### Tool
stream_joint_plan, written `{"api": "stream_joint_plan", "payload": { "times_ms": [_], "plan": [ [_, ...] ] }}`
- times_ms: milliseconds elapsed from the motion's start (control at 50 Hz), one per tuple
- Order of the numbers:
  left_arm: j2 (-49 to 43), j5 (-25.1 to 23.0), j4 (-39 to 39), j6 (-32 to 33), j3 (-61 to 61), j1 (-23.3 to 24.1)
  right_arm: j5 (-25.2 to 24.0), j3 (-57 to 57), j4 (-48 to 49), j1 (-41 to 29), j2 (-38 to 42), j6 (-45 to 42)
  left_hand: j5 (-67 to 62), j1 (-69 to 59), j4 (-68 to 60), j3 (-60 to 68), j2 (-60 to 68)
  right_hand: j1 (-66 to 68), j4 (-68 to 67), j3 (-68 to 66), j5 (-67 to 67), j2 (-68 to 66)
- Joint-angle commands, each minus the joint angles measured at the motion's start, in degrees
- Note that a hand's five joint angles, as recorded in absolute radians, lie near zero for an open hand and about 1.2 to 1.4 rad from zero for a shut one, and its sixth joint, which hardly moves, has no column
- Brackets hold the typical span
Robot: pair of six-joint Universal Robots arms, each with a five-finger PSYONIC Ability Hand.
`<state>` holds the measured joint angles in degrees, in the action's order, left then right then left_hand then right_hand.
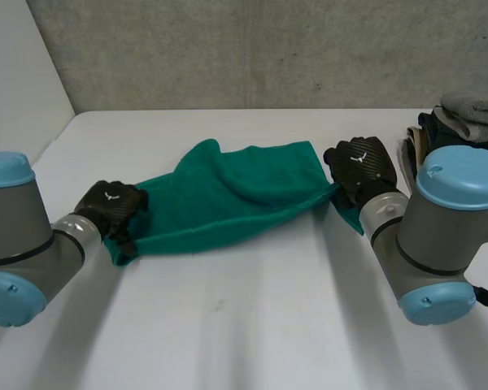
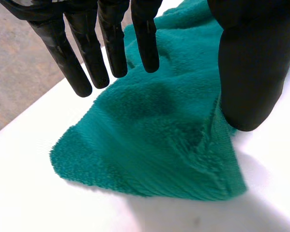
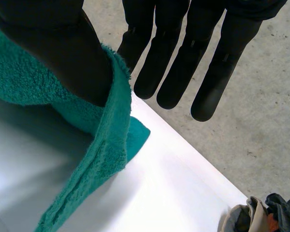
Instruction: Fold the laundry.
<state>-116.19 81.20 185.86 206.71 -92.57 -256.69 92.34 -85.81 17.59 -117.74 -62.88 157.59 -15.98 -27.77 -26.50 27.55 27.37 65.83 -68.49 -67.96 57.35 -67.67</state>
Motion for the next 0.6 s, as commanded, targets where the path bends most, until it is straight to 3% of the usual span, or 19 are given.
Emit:
{"api": "stream_joint_plan", "payload": {
  "times_ms": [20,120,200,280,300,360,500,600],
  "plan": [
    [-0.3,0.7,-0.4,-0.5,-1.0,1.6,-0.2,0.1,0.1,-0.1,0.2,0.0,-3.4,-1.6,-2.9,1.8,2.0,14.2,-11.5,-12.0,12.6,-12.3],
    [-3.5,2.3,-0.3,0.2,0.0,2.3,-0.1,0.1,0.1,0.2,0.1,0.0,-4.4,-2.6,-3.9,2.8,3.0,14.2,-11.5,-12.0,12.6,-12.3],
    [-6.8,5.0,1.8,2.6,2.4,2.1,-0.1,0.2,0.1,0.7,-0.3,-0.4,-13.6,-11.9,-13.1,12.1,12.3,14.2,-11.5,-12.0,12.6,-12.3],
    [-8.5,9.0,5.4,5.8,4.2,0.7,0.0,0.2,-0.3,1.6,-0.9,-0.4,-36.8,-35.0,-36.3,35.2,35.4,14.2,-11.5,-12.0,12.6,-12.3],
    [-8.4,10.4,6.3,6.8,4.4,0.0,0.0,0.0,-0.4,2.0,-1.5,-0.6,-53.9,-52.1,-53.3,52.3,52.5,14.2,-11.5,-12.0,12.6,-12.3],
    [-7.3,12.0,7.8,7.9,4.0,-0.6,-0.1,-0.4,-0.6,2.6,-2.3,-1.7,-54.0,-52.2,-53.5,52.4,52.6,14.2,-11.5,-12.0,12.6,-12.3],
    [9.6,9.2,8.7,6.3,2.6,-1.1,-0.8,-0.2,-3.6,3.8,-5.8,-8.8,-54.0,-52.2,-53.5,52.4,52.6,14.2,-11.5,-12.0,12.6,-12.3],
    [22.8,4.8,3.4,2.7,8.0,-1.9,-1.6,4.5,-7.1,4.6,-13.4,-15.0,-54.0,-52.2,-53.5,52.4,52.6,14.2,-11.5,-12.0,12.6,-12.3]
  ]
}}
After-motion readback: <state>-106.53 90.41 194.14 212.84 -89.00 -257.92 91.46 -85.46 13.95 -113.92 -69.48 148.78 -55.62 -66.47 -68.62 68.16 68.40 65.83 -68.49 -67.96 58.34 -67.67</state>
